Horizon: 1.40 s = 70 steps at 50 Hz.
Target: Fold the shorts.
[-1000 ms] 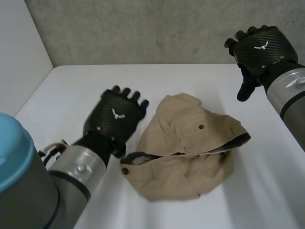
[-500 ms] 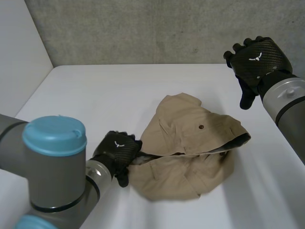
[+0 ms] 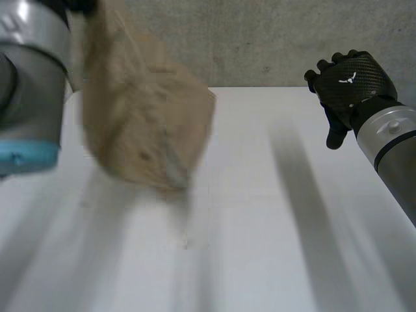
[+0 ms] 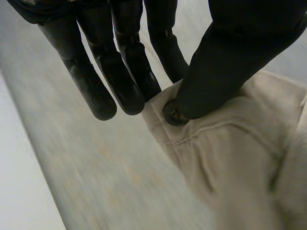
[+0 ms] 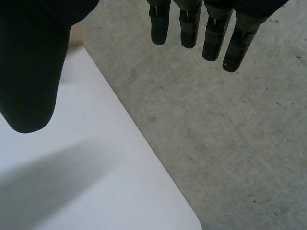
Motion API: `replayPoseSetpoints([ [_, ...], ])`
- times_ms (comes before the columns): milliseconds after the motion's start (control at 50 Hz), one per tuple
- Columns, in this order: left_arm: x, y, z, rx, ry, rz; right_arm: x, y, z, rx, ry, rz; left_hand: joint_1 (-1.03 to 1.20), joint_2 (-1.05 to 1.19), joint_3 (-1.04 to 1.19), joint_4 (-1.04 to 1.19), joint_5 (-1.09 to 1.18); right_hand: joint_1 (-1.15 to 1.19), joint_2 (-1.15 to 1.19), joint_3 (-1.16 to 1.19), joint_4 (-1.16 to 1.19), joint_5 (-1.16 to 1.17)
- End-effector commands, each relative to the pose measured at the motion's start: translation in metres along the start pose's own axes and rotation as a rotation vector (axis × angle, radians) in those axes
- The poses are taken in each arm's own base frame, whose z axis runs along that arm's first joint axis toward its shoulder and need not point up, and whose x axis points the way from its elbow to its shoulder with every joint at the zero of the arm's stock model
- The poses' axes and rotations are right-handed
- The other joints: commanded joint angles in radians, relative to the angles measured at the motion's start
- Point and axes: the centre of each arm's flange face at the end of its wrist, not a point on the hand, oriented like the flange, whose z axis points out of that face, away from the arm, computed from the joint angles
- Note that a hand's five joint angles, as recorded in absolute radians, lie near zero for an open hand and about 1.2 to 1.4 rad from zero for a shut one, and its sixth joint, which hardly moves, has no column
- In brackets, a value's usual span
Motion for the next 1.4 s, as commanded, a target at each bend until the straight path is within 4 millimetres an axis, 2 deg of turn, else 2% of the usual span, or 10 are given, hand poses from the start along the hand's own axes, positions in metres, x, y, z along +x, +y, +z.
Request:
replayPoseSetpoints([
  [20,0.005,-0.027,0.010,0.092,-0.001,0.000,0.003,-0.001,0.000,0.004,0.009,0.001,0.273,0.207,0.208,0.202,0.288,0.010,-0.043,-0.015,-0.059,-0.049],
  [220,0.091,0.040,-0.039,-0.107,0.234,0.010,0.006,0.000,0.002,0.002,0.016,0.001,0.273,0.207,0.208,0.202,0.288,0.010,-0.043,-0.015,-0.059,-0.049],
  [360,0.171,0.080,-0.116,-0.245,0.480,-0.013,0.006,0.000,0.002,0.001,0.015,0.001,0.273,0.207,0.208,0.202,0.288,0.010,-0.043,-0.015,-0.059,-0.049],
  [380,0.178,0.083,-0.124,-0.255,0.504,-0.018,0.005,0.001,0.002,0.000,0.014,0.001,0.218,0.152,0.153,0.147,0.233,0.010,-0.043,-0.015,-0.059,-0.049],
  [420,0.190,0.086,-0.138,-0.273,0.540,-0.039,0.005,0.000,0.001,0.001,0.013,0.001,-0.464,-0.530,-0.530,-0.535,-0.449,0.010,-0.043,-0.015,-0.059,-0.049],
  [460,0.192,0.087,-0.141,-0.279,0.544,-0.047,0.004,0.001,0.001,-0.002,0.011,0.001,-0.616,-0.682,-0.681,-0.687,-0.601,0.010,-0.043,-0.015,-0.059,-0.049],
  [620,0.145,0.060,-0.095,-0.226,0.379,-0.085,0.000,0.003,0.001,-0.009,-0.002,0.002,-0.751,-0.817,-0.817,-0.822,-0.736,0.010,-0.043,-0.015,-0.059,-0.049],
  [740,0.091,0.078,-0.067,-0.276,0.258,-0.017,-0.002,0.003,0.001,-0.010,-0.008,0.017,-0.754,-0.820,-0.819,-0.825,-0.739,0.010,-0.043,-0.015,-0.059,-0.049],
  [1080,-0.011,0.150,-0.124,-0.754,0.234,0.131,-0.089,0.032,-0.011,-0.144,-0.272,0.280,-0.736,-0.802,-0.802,-0.808,-0.721,0.010,-0.043,-0.015,-0.059,-0.049],
  [1400,-0.053,0.195,-0.142,-0.924,0.248,0.379,-0.159,0.083,0.013,-0.204,-0.419,0.408,-0.719,-0.785,-0.784,-0.790,-0.704,0.207,0.155,0.182,0.139,0.149],
])
